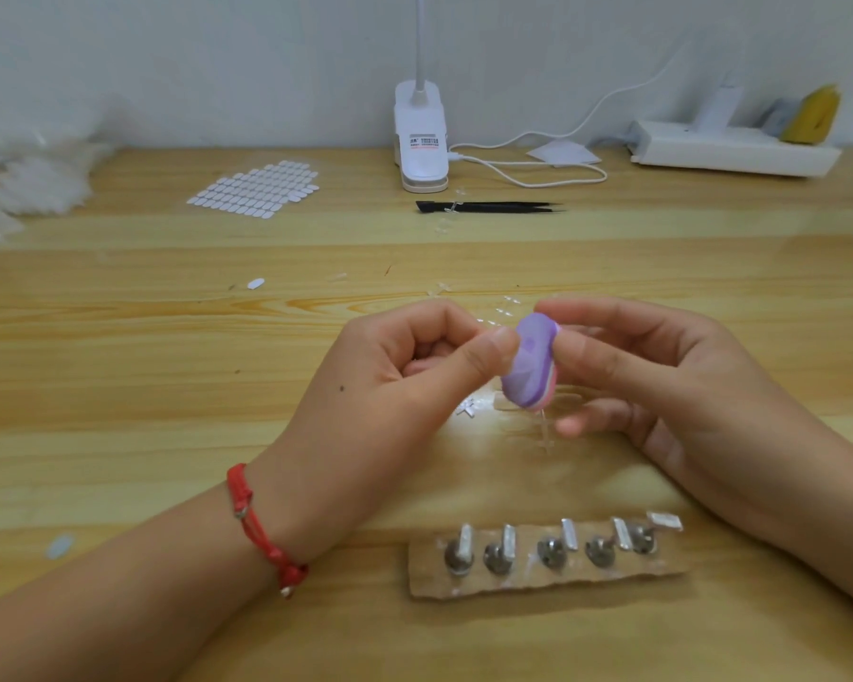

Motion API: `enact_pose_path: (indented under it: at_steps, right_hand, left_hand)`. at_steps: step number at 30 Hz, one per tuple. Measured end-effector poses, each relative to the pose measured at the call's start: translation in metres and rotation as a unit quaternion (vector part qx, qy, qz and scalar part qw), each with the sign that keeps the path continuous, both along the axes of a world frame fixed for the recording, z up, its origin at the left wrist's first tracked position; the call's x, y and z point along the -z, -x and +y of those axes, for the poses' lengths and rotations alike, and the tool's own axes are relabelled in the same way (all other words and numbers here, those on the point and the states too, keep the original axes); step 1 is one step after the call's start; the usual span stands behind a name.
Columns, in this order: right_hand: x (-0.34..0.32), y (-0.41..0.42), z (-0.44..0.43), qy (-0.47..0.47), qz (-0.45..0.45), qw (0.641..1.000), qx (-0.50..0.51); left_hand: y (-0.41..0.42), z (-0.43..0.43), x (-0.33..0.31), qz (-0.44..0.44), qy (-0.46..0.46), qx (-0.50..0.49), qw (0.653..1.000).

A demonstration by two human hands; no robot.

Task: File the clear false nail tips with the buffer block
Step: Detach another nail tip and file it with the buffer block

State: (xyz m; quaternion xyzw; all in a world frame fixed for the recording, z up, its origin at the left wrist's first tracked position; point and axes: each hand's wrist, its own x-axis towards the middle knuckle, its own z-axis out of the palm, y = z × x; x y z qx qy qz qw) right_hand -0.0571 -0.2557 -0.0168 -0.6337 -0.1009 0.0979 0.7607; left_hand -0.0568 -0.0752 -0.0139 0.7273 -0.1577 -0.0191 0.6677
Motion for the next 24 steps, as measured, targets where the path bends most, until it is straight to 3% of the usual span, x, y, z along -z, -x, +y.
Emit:
enact_pose_path:
  at_steps: [24]
  right_hand:
    - [0.0008,0.0004,-0.0002,-0.017,-0.004,1.000,0.004]
  left_hand:
    - [-0.0001,-0.0008,0.0002,-0.014,0.008,-0.032,0.999]
